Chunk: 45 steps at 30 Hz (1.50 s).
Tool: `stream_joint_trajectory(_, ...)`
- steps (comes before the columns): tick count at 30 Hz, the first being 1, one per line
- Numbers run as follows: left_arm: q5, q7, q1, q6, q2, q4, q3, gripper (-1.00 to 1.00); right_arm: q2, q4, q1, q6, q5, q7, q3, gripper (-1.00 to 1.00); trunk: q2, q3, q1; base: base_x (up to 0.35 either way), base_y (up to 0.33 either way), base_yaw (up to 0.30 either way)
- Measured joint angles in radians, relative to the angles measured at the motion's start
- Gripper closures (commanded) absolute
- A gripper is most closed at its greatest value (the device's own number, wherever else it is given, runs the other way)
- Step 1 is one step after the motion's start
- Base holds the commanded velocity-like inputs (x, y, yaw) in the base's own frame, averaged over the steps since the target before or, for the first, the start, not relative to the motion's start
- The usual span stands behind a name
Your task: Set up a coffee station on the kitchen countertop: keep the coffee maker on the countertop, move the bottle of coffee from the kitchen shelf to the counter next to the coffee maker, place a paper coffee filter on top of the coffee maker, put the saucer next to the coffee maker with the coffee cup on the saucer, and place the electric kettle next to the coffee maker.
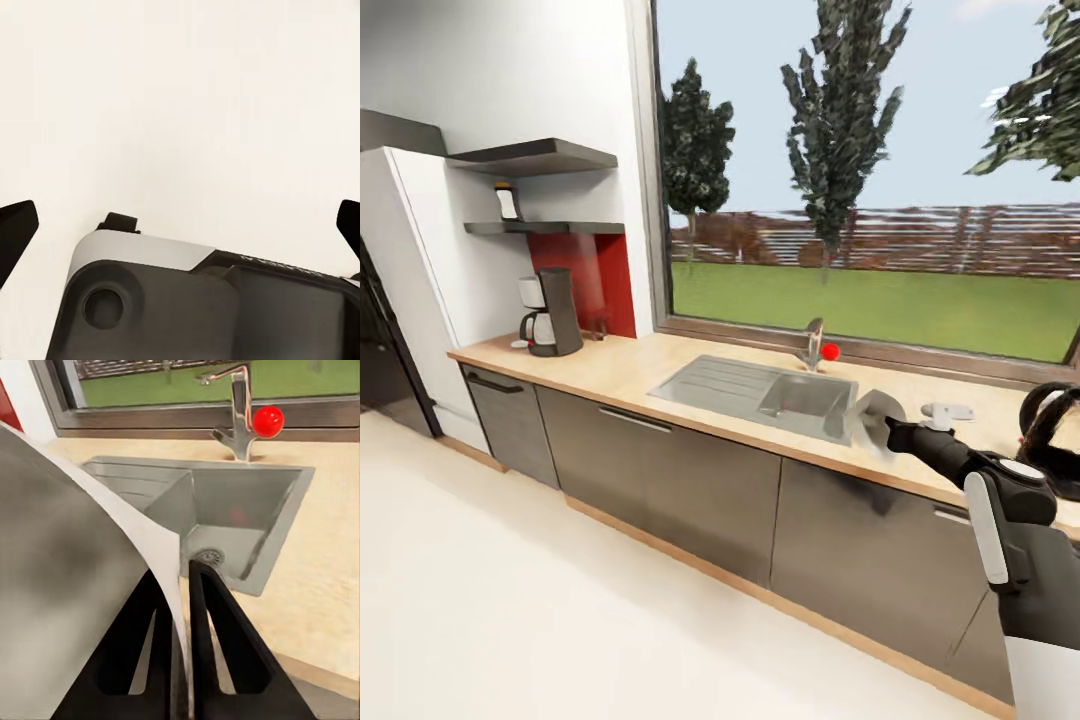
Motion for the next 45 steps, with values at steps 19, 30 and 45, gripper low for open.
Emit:
stream_joint_trajectory(19,0.0,0.0,0.0,0.0,0.0,0.0,0.0,-1.0,0.0,0.0,0.0,0.0,0.0,0.0,0.0,1.0,0.0,0.0,0.0,0.295,0.169,0.272)
stream_joint_trajectory(30,0.0,0.0,0.0,0.001,0.0,0.0,0.0,-1.0,0.0,0.0,0.0,0.0,0.0,0.0,0.0,1.0,0.0,0.0,0.0,0.301,0.184,0.272)
stream_joint_trajectory(45,0.0,0.0,0.0,0.001,0.0,0.0,0.0,-1.0,0.0,0.0,0.0,0.0,0.0,0.0,0.0,1.0,0.0,0.0,0.0,0.301,0.184,0.272)
